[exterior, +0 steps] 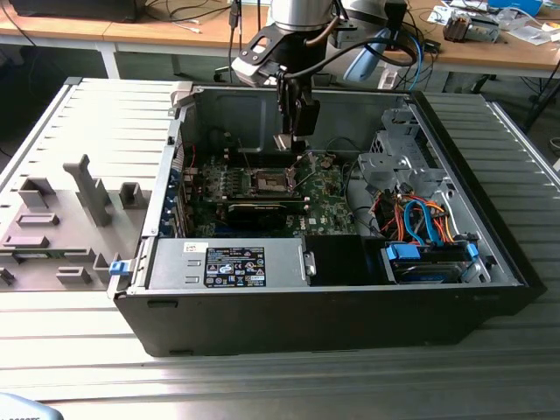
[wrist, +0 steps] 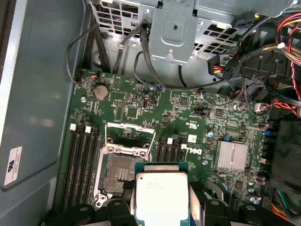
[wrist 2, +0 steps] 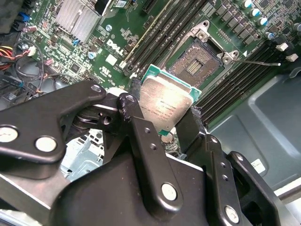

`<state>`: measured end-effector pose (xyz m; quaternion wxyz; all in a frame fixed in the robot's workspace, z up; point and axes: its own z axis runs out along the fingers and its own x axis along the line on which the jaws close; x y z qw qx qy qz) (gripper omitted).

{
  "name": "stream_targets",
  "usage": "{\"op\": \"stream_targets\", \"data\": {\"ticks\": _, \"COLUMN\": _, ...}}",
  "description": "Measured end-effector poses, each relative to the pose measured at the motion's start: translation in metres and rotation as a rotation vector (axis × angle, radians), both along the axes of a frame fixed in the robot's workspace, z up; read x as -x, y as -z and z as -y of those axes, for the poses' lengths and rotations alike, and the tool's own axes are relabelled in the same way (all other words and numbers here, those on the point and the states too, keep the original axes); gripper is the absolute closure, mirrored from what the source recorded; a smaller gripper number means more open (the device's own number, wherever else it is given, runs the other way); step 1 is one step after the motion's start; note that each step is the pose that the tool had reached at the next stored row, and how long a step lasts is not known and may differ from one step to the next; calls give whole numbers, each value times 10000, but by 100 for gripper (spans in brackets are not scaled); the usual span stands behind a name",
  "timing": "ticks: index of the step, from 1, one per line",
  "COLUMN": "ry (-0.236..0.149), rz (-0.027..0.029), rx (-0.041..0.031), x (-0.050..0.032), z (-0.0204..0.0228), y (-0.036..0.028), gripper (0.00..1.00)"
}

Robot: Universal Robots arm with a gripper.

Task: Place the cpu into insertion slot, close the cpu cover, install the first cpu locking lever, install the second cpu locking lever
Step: 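Place the cpu into insertion slot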

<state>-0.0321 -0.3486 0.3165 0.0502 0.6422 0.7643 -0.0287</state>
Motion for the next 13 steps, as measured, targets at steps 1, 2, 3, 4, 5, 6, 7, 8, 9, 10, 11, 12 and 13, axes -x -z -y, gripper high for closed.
{"op": "stream_targets", "data": {"ticks": 1, "ry": 7, "rz": 0, "rx": 17, "x": 0, "z": 0, "y": 0, "gripper": 45}}
{"op": "stream_targets", "data": {"ticks": 2, "ry": 8, "rz": 0, "rx": 20, "x": 0, "z": 0, "y": 0, "gripper": 45}}
{"op": "stream_targets", "data": {"ticks": 3, "ry": 9, "rz": 0, "rx": 23, "x": 0, "z": 0, "y": 0, "gripper": 45}}
{"op": "stream_targets", "data": {"ticks": 4, "ry": 11, "rz": 0, "rx": 29, "x": 0, "z": 0, "y": 0, "gripper": 45}}
{"op": "stream_targets", "data": {"ticks": 5, "ry": 12, "rz": 1, "rx": 31, "x": 0, "z": 0, "y": 0, "gripper": 45}}
{"op": "stream_targets", "data": {"ticks": 6, "ry": 14, "rz": 0, "rx": 34, "x": 0, "z": 0, "y": 0, "gripper": 45}}
{"op": "stream_targets", "data": {"ticks": 7, "ry": 16, "rz": 0, "rx": 40, "x": 0, "z": 0, "y": 0, "gripper": 45}}
{"op": "stream_targets", "data": {"ticks": 8, "ry": 18, "rz": 0, "rx": 49, "x": 0, "z": 0, "y": 0, "gripper": 45}}
{"op": "stream_targets", "data": {"ticks": 9, "ry": 20, "rz": 0, "rx": 55, "x": 0, "z": 0, "y": 0, "gripper": 45}}
{"op": "stream_targets", "data": {"ticks": 10, "ry": 22, "rz": 0, "rx": 61, "x": 0, "z": 0, "y": 0, "gripper": 45}}
{"op": "stream_targets", "data": {"ticks": 11, "ry": 23, "rz": 0, "rx": 64, "x": 0, "z": 0, "y": 0, "gripper": 45}}
{"op": "stream_targets", "data": {"ticks": 12, "ry": 25, "rz": 0, "rx": 71, "x": 0, "z": 0, "y": 0, "gripper": 45}}
{"op": "stream_targets", "data": {"ticks": 13, "ry": 26, "rz": 0, "rx": 77, "x": 0, "z": 0, "y": 0, "gripper": 45}}
